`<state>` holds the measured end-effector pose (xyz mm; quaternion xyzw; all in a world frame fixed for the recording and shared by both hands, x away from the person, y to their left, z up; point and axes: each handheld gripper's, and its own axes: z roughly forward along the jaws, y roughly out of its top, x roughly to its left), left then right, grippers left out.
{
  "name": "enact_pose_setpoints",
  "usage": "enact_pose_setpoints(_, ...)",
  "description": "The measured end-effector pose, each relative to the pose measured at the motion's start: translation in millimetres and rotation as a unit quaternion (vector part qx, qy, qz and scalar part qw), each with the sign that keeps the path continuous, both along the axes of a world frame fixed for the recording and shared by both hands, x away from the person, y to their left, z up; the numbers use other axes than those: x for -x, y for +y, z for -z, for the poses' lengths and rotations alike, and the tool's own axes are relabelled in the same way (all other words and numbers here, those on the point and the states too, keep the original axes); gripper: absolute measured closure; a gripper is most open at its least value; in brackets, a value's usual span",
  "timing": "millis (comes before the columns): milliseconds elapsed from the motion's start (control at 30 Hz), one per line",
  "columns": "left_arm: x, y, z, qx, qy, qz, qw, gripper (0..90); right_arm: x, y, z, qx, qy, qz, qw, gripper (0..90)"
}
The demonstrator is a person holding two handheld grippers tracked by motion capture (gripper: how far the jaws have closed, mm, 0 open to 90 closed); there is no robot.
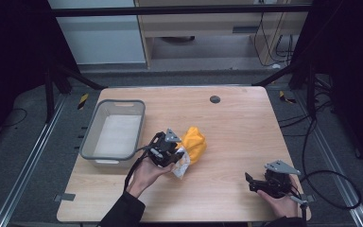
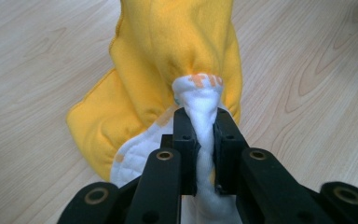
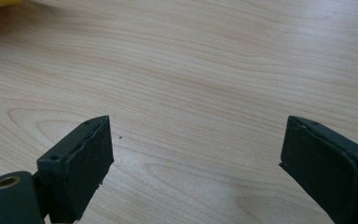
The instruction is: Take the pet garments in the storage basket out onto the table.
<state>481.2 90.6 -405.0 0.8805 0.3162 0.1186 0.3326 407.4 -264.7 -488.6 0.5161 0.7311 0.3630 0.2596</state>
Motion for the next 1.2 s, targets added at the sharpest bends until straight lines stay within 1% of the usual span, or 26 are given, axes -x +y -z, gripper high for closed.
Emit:
enact_pose_setpoints(167, -0.8, -3.0, 6.0, -0.001, 0.004, -0.001, 1.0000, 81.9, 0.2, 0.6, 0.0, -0.003, 0.003, 0.001, 1.0000, 9.1)
enact_pose_setpoints(233, -0.6, -4.8, 8.5, -0.003, 0.006, 0.002, 1.0000, 81.8, 0.0, 0.4, 0.2, 0.000, 0.001, -0.001, 1.0000, 9.0)
enact_pose_setpoints(400, -0.3, -8.4, 15.4, -0.004, 0.010, 0.008, 0.9999, 81.6, 0.2, 0.7, 0.0, -0.002, 0.003, 0.000, 1.0000, 9.0)
enact_pose_setpoints(467, -0.2, -9.9, 17.2, -0.006, 0.011, 0.010, 0.9999, 81.4, 0.1, 0.6, 0.3, 0.002, 0.001, -0.001, 1.0000, 9.0)
enact_pose_setpoints(500, -0.2, -10.4, 17.9, -0.007, 0.013, 0.011, 0.9998, 81.3, 0.5, 1.0, -0.1, -0.001, 0.004, 0.000, 1.0000, 9.0)
enact_pose_setpoints(733, 0.0, -14.7, 26.3, -0.018, 0.016, 0.017, 0.9996, 79.4, -0.1, 0.7, 0.5, 0.002, 0.002, -0.002, 1.0000, 8.9)
enact_pose_setpoints(967, 1.0, -19.0, 30.4, -0.023, 0.017, 0.021, 0.9993, 75.0, -0.2, 0.6, 0.6, 0.002, 0.001, -0.001, 1.0000, 8.8)
enact_pose_setpoints(1100, 1.3, -18.6, 31.2, -0.022, 0.020, 0.021, 0.9993, 69.5, -0.1, 0.6, 0.6, 0.003, 0.001, -0.002, 1.0000, 8.7)
enact_pose_setpoints(1200, 2.3, -17.9, 31.1, -0.022, 0.019, 0.027, 0.9992, 65.3, -0.2, 0.7, 0.6, 0.003, 0.001, -0.001, 1.0000, 8.7)
